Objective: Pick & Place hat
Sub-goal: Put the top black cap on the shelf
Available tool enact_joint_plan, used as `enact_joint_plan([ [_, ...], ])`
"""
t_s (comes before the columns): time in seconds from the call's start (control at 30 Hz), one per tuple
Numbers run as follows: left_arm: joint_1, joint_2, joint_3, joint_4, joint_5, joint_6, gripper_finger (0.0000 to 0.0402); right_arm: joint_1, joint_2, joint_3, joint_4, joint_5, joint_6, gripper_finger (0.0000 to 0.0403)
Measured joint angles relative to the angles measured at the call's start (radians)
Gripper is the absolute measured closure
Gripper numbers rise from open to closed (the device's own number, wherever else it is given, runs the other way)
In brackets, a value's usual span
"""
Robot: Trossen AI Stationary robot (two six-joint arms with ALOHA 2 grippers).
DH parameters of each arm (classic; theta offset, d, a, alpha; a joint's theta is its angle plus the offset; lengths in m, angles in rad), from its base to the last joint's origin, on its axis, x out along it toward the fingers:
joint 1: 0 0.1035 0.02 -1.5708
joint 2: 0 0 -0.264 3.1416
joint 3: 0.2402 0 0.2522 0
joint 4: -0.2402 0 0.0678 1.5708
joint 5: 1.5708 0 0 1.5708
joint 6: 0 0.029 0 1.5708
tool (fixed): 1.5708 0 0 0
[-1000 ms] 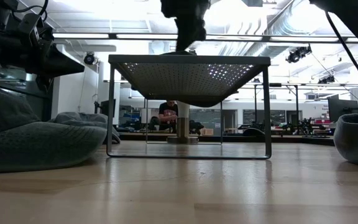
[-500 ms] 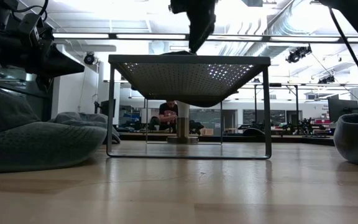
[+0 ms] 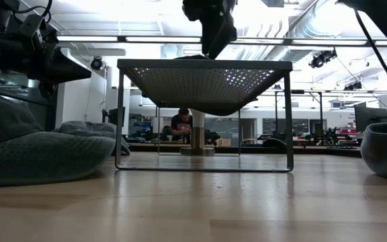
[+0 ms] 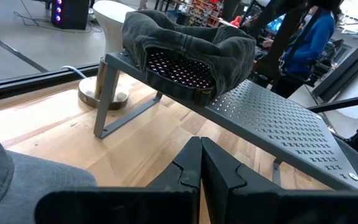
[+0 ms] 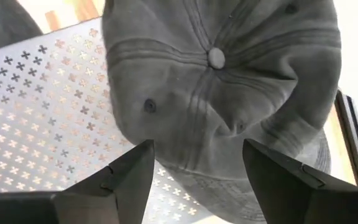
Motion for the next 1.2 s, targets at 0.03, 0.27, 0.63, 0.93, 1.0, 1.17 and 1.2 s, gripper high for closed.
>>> enact_joint_plan([
  [0.03, 0.000, 0.000, 0.000, 0.000, 0.000, 0.000, 0.0400, -0.001, 0.002, 0.000, 0.000, -0.010, 0.006, 0.0166],
  [0.27, 0.000, 0.000, 0.000, 0.000, 0.000, 0.000, 0.0400, 0.000, 0.019, 0.000, 0.005, -0.038, 0.035, 0.0167],
  [0.63, 0.000, 0.000, 0.000, 0.000, 0.000, 0.000, 0.0400, -0.002, 0.026, 0.000, 0.003, -0.022, 0.057, 0.0268],
  [0.93, 0.000, 0.000, 0.000, 0.000, 0.000, 0.000, 0.0400, 0.003, 0.026, 0.000, 0.002, -0.012, 0.067, 0.0392],
  [1.0, 0.000, 0.000, 0.000, 0.000, -0.001, 0.000, 0.0400, 0.009, 0.026, 0.000, 0.003, 0.002, 0.074, 0.0397],
  [1.17, 0.000, 0.000, 0.000, 0.000, -0.001, 0.000, 0.0400, 0.029, 0.005, 0.010, 0.001, 0.032, 0.094, 0.0399],
  [1.2, 0.000, 0.000, 0.000, 0.000, -0.001, 0.000, 0.0400, 0.035, -0.002, 0.017, 0.002, 0.040, 0.100, 0.0399],
])
